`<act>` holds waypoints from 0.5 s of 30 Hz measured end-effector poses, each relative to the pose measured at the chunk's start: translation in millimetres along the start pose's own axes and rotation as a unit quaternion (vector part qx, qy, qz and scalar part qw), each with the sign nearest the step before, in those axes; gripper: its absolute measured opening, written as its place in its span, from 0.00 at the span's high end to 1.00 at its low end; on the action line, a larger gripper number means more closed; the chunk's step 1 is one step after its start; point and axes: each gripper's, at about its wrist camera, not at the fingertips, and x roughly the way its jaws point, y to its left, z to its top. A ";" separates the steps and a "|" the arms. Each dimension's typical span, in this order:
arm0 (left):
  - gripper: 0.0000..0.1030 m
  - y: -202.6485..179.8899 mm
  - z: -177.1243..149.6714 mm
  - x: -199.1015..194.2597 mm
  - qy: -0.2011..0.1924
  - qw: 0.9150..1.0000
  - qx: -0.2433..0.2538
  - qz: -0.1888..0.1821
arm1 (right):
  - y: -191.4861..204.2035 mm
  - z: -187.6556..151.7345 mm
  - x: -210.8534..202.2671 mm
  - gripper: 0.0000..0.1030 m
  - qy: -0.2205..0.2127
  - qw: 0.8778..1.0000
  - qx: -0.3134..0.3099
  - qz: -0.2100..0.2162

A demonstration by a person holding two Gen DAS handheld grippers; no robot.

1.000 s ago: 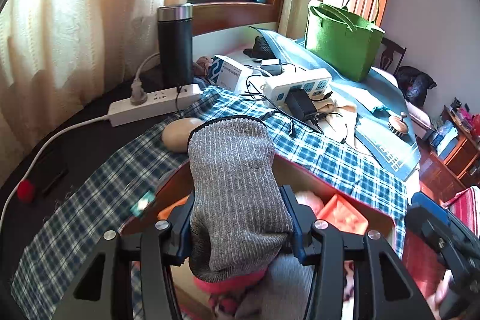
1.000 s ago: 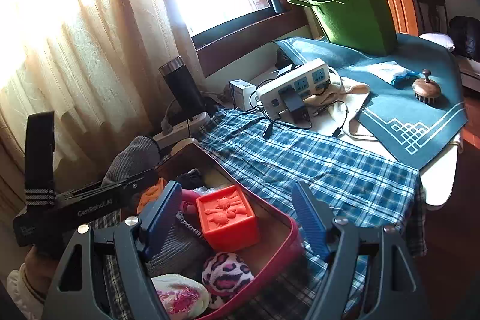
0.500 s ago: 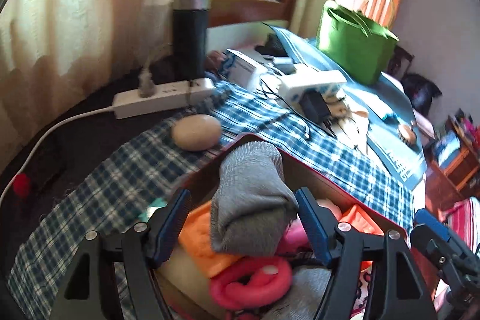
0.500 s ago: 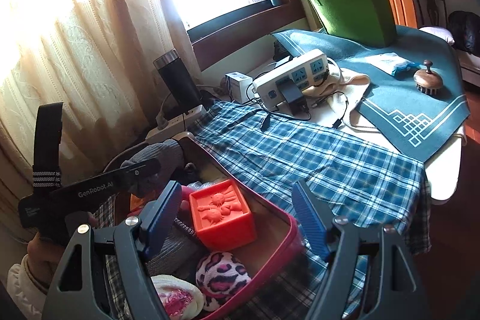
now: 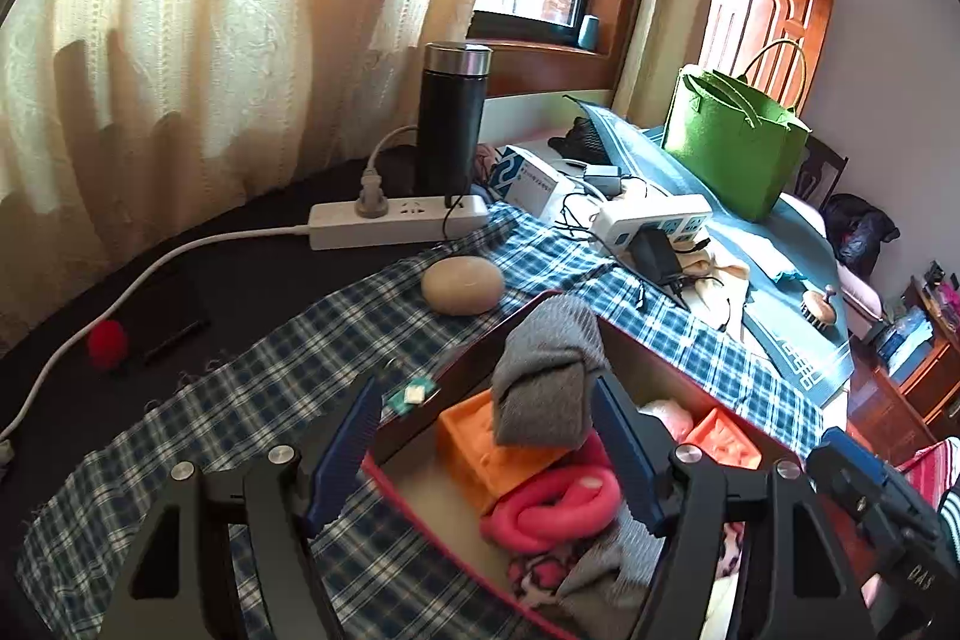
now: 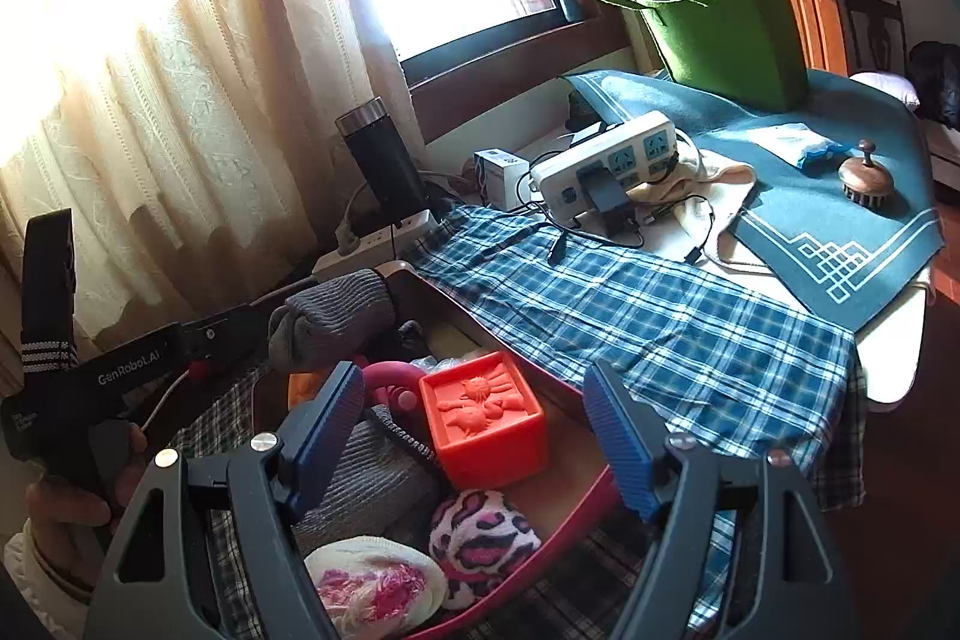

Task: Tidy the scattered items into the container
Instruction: 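Withdraw both tools from the tray toward the blue cracker packet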

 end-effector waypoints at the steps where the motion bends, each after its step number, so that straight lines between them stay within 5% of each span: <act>1: 0.28 2.0 -2.3 -2.9 0.000 1.000 -0.002 0.001 | 1.3 0.0 -1.5 0.24 -0.001 1.000 -0.001 0.001; 15: 0.28 85.5 -46.1 -42.8 0.020 0.995 -0.073 0.072 | 52.5 -13.6 -10.4 0.24 0.005 0.998 -0.044 0.039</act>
